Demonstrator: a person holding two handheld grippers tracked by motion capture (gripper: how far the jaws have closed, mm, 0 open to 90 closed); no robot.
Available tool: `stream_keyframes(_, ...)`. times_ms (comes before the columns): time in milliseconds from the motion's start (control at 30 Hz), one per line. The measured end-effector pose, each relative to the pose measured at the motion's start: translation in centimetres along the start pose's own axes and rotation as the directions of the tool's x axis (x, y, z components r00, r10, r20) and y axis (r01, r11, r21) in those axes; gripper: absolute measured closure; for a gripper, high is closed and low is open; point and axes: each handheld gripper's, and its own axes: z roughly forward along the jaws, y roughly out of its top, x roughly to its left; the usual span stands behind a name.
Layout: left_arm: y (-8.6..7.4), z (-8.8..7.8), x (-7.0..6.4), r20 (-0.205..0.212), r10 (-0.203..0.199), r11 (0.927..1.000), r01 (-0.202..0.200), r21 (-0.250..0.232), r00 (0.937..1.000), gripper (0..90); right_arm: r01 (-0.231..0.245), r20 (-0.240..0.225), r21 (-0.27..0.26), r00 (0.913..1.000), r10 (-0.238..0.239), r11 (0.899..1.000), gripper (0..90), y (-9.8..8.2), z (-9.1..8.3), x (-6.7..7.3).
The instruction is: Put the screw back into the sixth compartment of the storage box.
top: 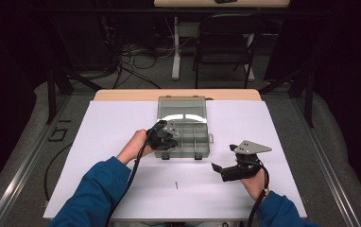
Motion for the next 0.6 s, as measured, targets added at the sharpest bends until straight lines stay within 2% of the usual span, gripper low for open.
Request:
stream_keyframes(167,-0.1,0.0,0.1,0.001,-0.013,0.9999,0.013,-0.01,0.9999,86.2,0.0,0.0,0.001,1.0,0.0,1.0,0.0,0.0,0.0,0.0)
stream_keyframes(233,-0.1,0.0,0.1,0.006,-0.027,0.9995,0.027,-0.018,0.9996,83.2,-0.003,-0.001,0.0,1.0,0.003,1.0,0.0,0.0,0.0,0.0)
stream_keyframes(367,-0.2,-0.2,0.2,0.004,-0.038,0.9988,0.038,-0.029,0.9993,73.3,0.0,-0.001,0.0,1.0,0.0,1.0,0.0,0.0,-0.1,0.0)
stream_keyframes(600,0.0,-1.2,-0.4,0.02,-0.04,0.9988,0.041,-0.028,0.999,45.9,-0.004,0.0,-0.011,1.0,0.004,1.0,0.0,0.0,-0.1,0.0)
